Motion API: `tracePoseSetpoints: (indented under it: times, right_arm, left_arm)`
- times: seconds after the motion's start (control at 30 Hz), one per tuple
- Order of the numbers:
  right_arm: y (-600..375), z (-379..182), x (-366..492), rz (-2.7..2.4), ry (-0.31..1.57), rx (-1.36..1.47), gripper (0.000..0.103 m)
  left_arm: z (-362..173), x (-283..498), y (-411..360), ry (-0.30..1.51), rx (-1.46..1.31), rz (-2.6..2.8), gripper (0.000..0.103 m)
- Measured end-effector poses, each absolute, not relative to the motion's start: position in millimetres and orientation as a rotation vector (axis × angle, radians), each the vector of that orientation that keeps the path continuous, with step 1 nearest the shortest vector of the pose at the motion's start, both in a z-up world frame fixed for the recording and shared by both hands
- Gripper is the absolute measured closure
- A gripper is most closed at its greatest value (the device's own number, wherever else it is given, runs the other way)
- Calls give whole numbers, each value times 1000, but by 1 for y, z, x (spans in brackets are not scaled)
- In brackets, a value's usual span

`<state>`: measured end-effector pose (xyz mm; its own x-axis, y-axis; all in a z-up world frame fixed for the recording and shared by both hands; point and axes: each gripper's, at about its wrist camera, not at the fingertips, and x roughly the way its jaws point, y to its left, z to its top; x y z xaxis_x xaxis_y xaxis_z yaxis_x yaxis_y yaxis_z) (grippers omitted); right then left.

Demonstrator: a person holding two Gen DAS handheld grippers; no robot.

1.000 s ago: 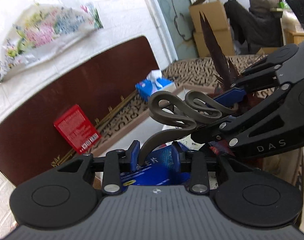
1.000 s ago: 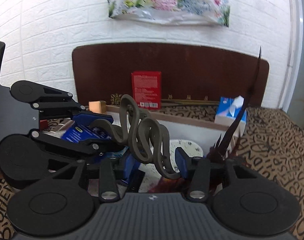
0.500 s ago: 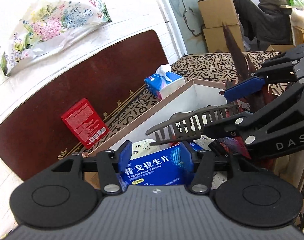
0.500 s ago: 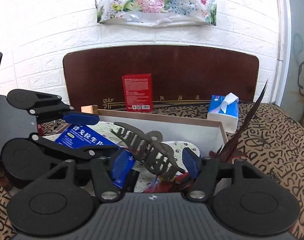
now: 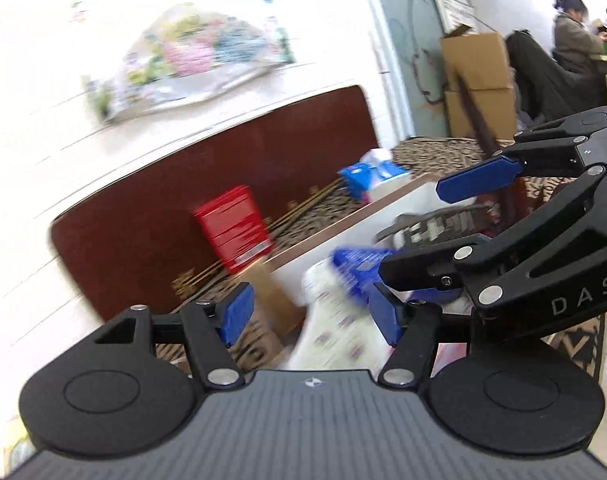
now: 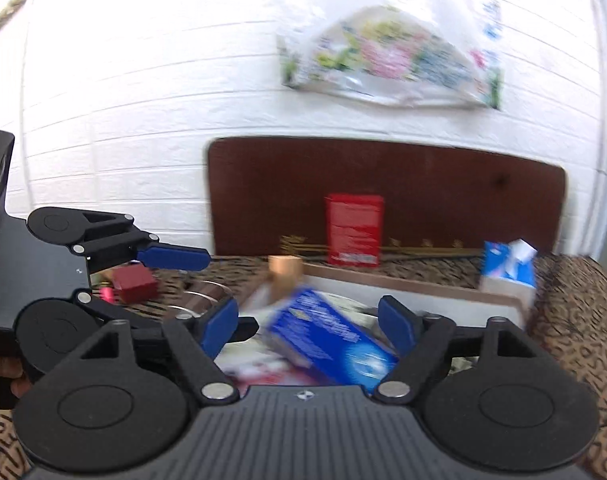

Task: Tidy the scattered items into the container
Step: 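Withdraw both open tools from the container back toward the table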

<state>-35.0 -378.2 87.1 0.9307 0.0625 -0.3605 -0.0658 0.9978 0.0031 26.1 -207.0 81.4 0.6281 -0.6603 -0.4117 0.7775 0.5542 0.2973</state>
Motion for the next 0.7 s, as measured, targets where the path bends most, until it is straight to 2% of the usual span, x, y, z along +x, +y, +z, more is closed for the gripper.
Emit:
tracePoseSetpoints:
  times: [0.2,0.7]
  right_arm:
    - [-313,83,-16,178,383,-60,13]
    - [-183,23,36,368,474,-151,13]
  left_arm:
    - [72,34,-144,313,432,-741,36]
    - [14,62,-47,494,370,-442,36]
